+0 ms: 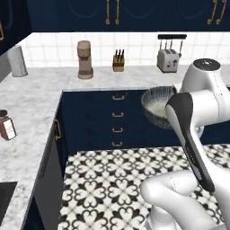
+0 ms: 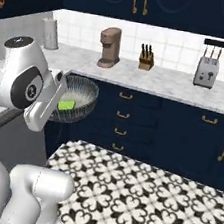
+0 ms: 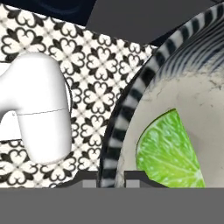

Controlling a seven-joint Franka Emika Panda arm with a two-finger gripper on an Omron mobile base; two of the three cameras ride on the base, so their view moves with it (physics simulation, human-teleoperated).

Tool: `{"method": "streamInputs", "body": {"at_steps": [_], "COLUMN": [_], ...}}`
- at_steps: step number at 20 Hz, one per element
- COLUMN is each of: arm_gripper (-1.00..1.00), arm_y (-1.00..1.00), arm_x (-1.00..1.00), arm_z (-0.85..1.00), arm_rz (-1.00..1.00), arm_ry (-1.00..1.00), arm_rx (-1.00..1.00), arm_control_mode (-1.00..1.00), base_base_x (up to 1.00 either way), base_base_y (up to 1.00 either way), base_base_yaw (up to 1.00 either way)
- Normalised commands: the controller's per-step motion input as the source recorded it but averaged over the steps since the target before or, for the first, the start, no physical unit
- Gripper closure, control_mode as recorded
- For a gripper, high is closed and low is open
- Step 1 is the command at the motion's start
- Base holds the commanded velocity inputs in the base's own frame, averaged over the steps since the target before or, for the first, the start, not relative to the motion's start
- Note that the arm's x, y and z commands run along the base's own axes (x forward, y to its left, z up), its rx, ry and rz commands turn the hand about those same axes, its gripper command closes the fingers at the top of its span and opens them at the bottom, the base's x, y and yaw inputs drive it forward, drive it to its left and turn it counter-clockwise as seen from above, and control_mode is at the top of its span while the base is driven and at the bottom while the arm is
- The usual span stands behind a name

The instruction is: Pick the lemon wedge from the sink and place it in the bowl. Then pick the bowl and place it in the microwave. Then close the microwave door and press the start button.

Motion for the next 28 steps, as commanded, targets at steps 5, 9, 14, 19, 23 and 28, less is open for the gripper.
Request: {"method": "streamInputs", "body": {"at_steps": [5,9,14,19,23,28], "arm_gripper": [1.00,1.00,1.00,1.00,1.00,1.00], "arm_y": [0.00,0.00,0.00,0.00,0.00,0.00], "arm_x": [0.00,0.00,0.00,0.00,0.00,0.00], "arm_z": [0.00,0.00,0.00,0.00,0.00,0.00], "arm_rz": [0.00,0.00,0.00,0.00,0.00,0.00], "arm_ry": [0.00,0.00,0.00,0.00,0.00,0.00], "arm_rx": [0.00,0.00,0.00,0.00,0.00,0.00], "arm_control_mode": [1.00,1.00,1.00,1.00,1.00,1.00], "base_base_x": [0.00,0.00,0.00,0.00,0.00,0.37], "base_base_y": [0.02,0.04,0.04,0.04,0.04,0.24], "base_base_yaw": [-0.99,-0.99,-0.99,-0.99,-0.98,-0.83]}}
